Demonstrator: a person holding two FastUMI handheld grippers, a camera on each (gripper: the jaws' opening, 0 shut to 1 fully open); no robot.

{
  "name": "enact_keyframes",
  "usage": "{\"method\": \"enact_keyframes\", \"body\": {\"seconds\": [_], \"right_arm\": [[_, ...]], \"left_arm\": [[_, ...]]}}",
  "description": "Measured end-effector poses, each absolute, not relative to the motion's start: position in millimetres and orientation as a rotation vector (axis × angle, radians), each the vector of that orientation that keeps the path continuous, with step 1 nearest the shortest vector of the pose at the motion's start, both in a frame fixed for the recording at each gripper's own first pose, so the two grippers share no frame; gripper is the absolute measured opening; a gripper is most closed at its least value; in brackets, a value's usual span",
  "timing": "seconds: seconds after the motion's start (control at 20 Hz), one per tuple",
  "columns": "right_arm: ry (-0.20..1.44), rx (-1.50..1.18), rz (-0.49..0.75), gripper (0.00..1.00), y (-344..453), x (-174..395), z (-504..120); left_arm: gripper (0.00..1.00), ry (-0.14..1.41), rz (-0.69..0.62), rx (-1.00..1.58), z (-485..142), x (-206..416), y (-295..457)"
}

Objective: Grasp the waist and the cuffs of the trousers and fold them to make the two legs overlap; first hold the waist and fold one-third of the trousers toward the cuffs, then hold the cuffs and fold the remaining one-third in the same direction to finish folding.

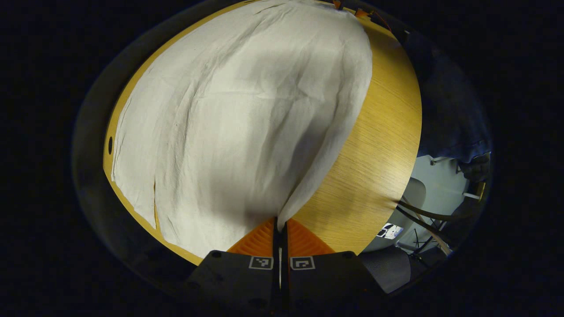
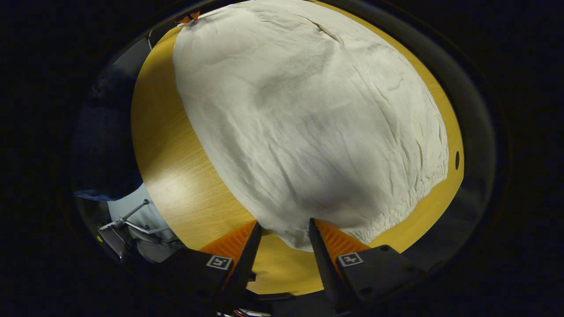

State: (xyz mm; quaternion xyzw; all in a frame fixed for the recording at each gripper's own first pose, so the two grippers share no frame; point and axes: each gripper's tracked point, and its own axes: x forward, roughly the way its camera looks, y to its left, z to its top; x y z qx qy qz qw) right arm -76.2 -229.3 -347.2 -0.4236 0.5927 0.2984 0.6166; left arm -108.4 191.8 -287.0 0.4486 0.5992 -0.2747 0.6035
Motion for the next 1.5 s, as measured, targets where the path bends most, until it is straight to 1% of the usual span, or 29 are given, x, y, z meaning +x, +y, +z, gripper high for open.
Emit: {"method": "enact_keyframes", "body": {"seconds": [0.1,0.15,0.2,0.3,0.35,0.4,0.5,0.65,0.7,0.75,0.95,1.15,1.2,1.25,1.35,1.4,1.45,1.5], "right_arm": [[1.344,-0.990,0.668,0.45,-232,-71,-346],[1.336,-1.000,0.655,0.41,-233,-68,-346],[1.321,-1.017,0.640,0.27,-234,-65,-346],[1.327,-1.021,0.619,0.12,-235,-65,-344],[1.339,-1.009,0.608,0.12,-235,-65,-345],[1.352,-0.993,0.601,0.07,-234,-65,-344],[1.372,-0.955,0.579,0.07,-233,-65,-345],[1.352,-0.936,0.546,0.07,-233,-64,-342],[1.333,-0.913,0.523,0.04,-231,-62,-338],[1.308,-0.875,0.496,0.07,-229,-58,-333],[1.165,-0.672,0.331,0.07,-222,-27,-293],[0.980,-0.538,0.174,0.07,-218,32,-250],[0.932,-0.503,0.136,0.03,-217,49,-238],[0.891,-0.468,0.098,0.07,-217,67,-226],[0.821,-0.383,0.024,0.07,-216,101,-202],[0.788,-0.340,-0.006,0.03,-217,101,-193],[0.758,-0.304,-0.033,0.04,-213,121,-192],[0.730,-0.271,-0.056,0.07,-217,144,-184]], "left_arm": [[0.00,1.393,-0.641,1.038,-287,-109,192],[0.00,1.398,-0.642,1.037,-287,-108,193],[0.00,1.400,-0.643,1.033,-287,-109,193],[0.00,1.404,-0.646,1.026,-287,-108,193],[0.00,1.399,-0.650,1.024,-287,-108,193],[0.00,1.396,-0.653,1.024,-287,-109,193],[0.00,1.396,-0.649,1.020,-287,-109,193],[0.00,1.387,-0.607,0.981,-286,-109,193],[0.00,1.370,-0.574,0.960,-286,-106,194],[0.00,1.344,-0.535,0.933,-284,-103,194],[0.00,1.173,-0.337,0.719,-261,-77,187],[0.00,0.992,-0.138,0.600,-221,-13,194],[0.00,0.939,-0.097,0.576,-211,6,196],[0.00,0.885,-0.054,0.550,-200,26,197],[0.00,0.784,0.027,0.499,-180,70,200],[0.00,0.730,0.063,0.473,-169,95,201],[0.00,0.685,0.100,0.443,-160,119,203],[0.00,0.641,0.137,0.411,-151,144,206]]}}
